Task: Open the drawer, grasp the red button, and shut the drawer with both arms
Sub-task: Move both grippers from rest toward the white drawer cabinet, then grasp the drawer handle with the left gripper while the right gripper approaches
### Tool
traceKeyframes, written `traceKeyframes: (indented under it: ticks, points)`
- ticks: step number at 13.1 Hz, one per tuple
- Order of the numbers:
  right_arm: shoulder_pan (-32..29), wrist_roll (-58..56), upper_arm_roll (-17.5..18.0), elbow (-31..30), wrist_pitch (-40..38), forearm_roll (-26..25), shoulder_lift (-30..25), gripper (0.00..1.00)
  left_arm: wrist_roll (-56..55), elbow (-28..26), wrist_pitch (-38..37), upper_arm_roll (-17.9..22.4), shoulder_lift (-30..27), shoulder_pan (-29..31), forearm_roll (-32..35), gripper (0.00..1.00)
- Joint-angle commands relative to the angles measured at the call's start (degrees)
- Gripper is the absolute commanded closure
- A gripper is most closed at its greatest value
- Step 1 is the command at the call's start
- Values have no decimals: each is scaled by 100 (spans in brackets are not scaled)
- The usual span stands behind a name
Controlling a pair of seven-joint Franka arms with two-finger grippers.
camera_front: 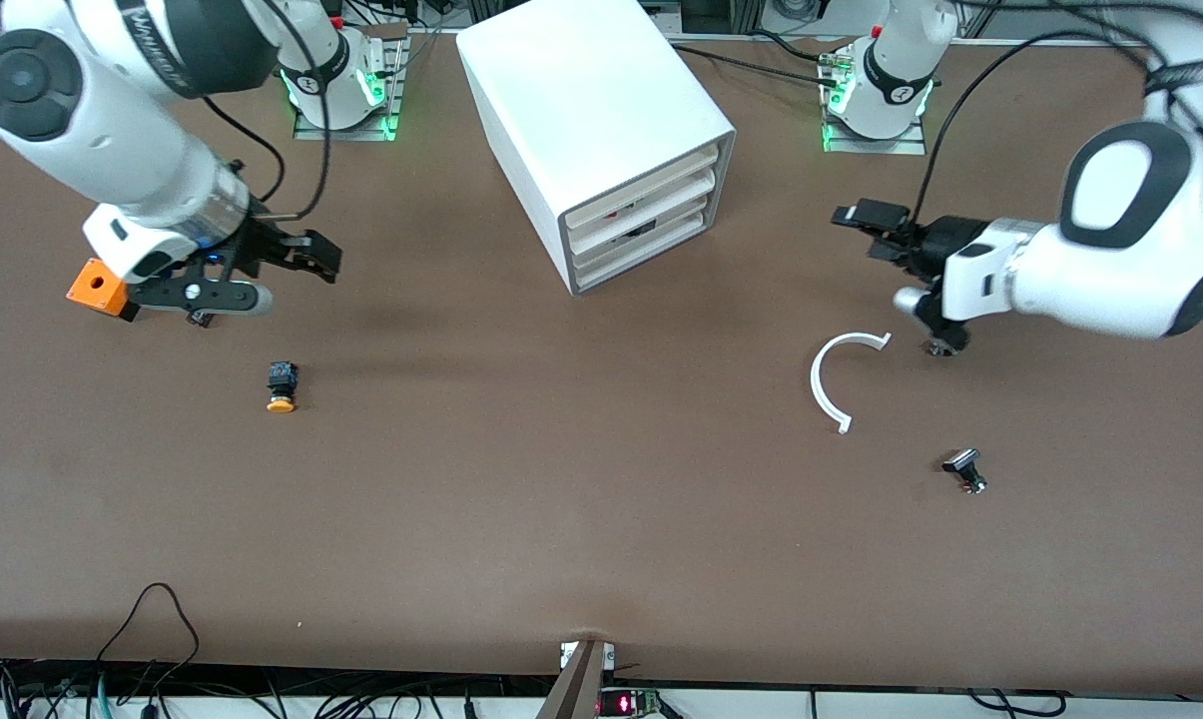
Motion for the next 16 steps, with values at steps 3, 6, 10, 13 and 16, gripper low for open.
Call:
traceKeyframes:
  ticks: [3, 6, 10, 13, 16]
  points:
    - [498, 1459, -36, 530, 62, 280, 369, 0, 1143, -1075, 1386, -737, 197, 12, -1425, 1]
    - [875, 2329, -36, 882, 71, 280, 624, 0, 1838, -1436, 1617, -852, 258, 12, -1794, 1]
    - [1446, 3296, -36, 1321, 228, 254, 1028, 0, 3130, -2288, 2196, -993, 284, 4, -2586, 6]
    - [1790, 3825, -36, 1366, 641, 237, 1187, 0, 3841, -2719, 2294, -1177, 302, 4, -3060, 24]
    - [2062, 4483, -44, 1454, 791, 201, 1345, 0, 4483, -3106, 2303, -1343, 451, -5, -3727, 38]
